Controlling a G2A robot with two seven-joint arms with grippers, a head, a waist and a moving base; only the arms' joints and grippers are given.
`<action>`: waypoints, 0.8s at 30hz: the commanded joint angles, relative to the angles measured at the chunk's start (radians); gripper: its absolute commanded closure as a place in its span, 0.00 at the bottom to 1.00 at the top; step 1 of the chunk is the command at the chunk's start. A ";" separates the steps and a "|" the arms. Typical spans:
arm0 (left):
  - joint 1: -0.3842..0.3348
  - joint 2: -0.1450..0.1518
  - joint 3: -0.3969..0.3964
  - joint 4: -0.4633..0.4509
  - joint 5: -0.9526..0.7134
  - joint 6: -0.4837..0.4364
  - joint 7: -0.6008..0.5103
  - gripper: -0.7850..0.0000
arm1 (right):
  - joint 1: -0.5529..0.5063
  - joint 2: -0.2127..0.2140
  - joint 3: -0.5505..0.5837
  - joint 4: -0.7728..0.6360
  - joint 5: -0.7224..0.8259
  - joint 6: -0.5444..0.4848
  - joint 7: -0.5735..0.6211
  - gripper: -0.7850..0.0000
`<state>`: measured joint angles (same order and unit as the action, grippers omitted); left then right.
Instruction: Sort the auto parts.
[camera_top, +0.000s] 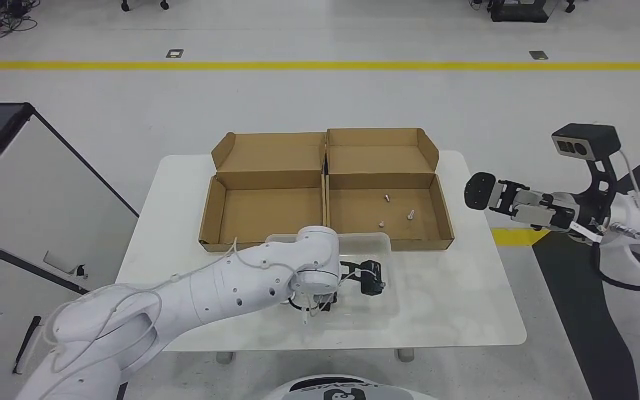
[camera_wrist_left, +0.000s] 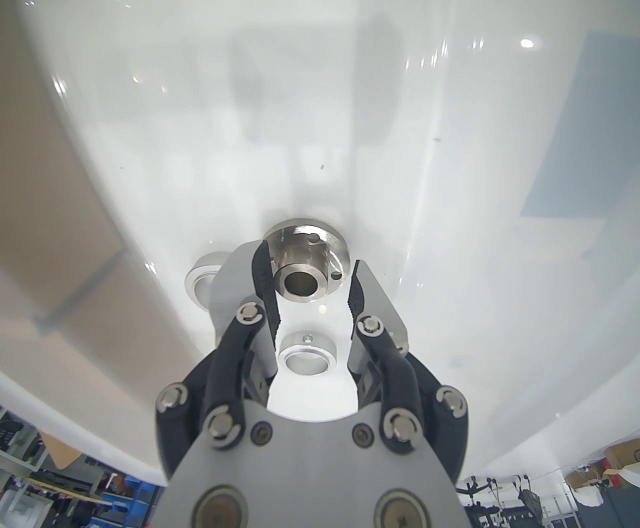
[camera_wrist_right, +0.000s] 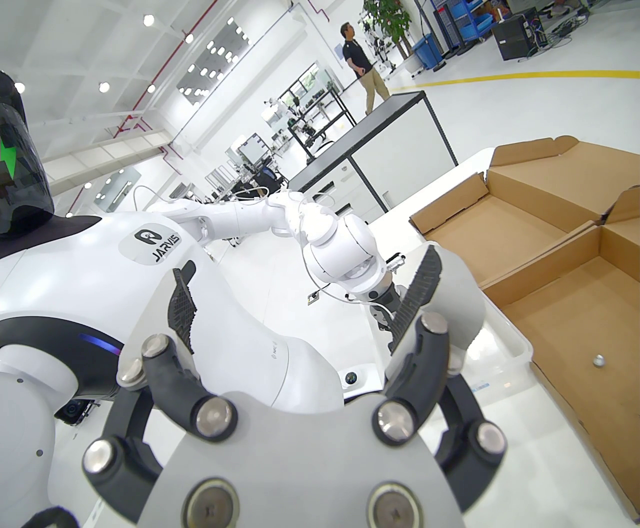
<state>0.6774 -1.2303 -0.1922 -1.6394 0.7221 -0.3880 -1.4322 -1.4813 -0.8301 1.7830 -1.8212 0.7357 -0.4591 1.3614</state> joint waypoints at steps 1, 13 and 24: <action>0.001 0.001 -0.001 -0.001 0.003 0.004 -0.004 0.56 | 0.000 0.000 0.000 0.000 0.000 0.000 0.000 0.00; -0.003 -0.005 0.012 0.019 -0.008 0.002 -0.002 0.57 | 0.000 0.000 0.000 0.000 0.000 0.000 0.000 0.00; -0.014 -0.003 0.015 0.006 -0.014 0.008 -0.008 0.60 | 0.000 0.000 0.000 0.000 0.000 0.000 0.000 0.00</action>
<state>0.6637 -1.2344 -0.1774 -1.6316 0.7067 -0.3811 -1.4390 -1.4813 -0.8301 1.7830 -1.8212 0.7357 -0.4591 1.3614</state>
